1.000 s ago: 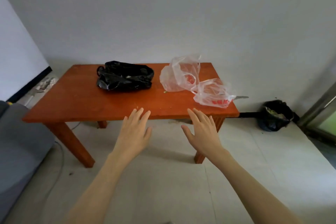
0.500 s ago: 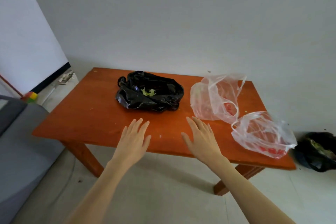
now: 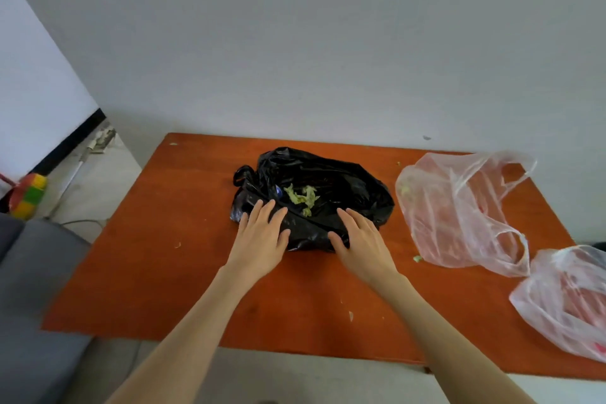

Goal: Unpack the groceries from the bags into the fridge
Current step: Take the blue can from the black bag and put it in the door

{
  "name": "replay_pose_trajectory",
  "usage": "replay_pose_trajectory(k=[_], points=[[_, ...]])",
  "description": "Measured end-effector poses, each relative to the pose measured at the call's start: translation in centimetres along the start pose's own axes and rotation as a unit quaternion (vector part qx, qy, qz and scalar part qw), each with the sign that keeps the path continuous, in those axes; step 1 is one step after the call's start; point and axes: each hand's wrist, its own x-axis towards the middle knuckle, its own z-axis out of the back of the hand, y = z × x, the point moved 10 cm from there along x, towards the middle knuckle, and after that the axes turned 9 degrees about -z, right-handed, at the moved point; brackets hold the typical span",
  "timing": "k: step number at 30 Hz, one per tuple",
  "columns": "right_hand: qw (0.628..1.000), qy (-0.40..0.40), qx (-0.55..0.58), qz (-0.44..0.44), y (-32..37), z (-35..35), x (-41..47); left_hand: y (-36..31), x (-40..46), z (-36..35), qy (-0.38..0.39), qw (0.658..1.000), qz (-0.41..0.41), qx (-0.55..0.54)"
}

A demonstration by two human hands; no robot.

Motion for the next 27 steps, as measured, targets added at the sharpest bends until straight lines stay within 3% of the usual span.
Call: replay_pose_trajectory(k=[4,10,14,20,24,27], points=[[1.0,0.02,0.011,-0.016,0.7,-2.0,3.7,3.3,2.9,-1.4,0.016,1.0,0.013,-0.002],[0.999,0.03,-0.011,0.005,1.5,-4.6,8.6,8.2,7.3,-1.9,-0.022,0.995,0.091,-0.039],[0.994,0.08,-0.039,0.059,2.5,-8.7,9.9,11.2,8.6,-4.5,0.015,0.979,0.185,-0.085],[0.989,0.132,-0.015,0.071,3.5,-11.4,14.3,14.5,10.2,-7.6,0.041,0.958,0.258,-0.12],[0.982,0.165,-0.002,0.095,5.2,-12.7,17.7,15.6,10.0,-9.4,0.063,0.942,0.276,-0.178],[0.977,0.188,0.024,0.099,6.8,-13.6,20.2,15.6,10.0,-8.9,0.032,0.948,0.255,-0.188]])
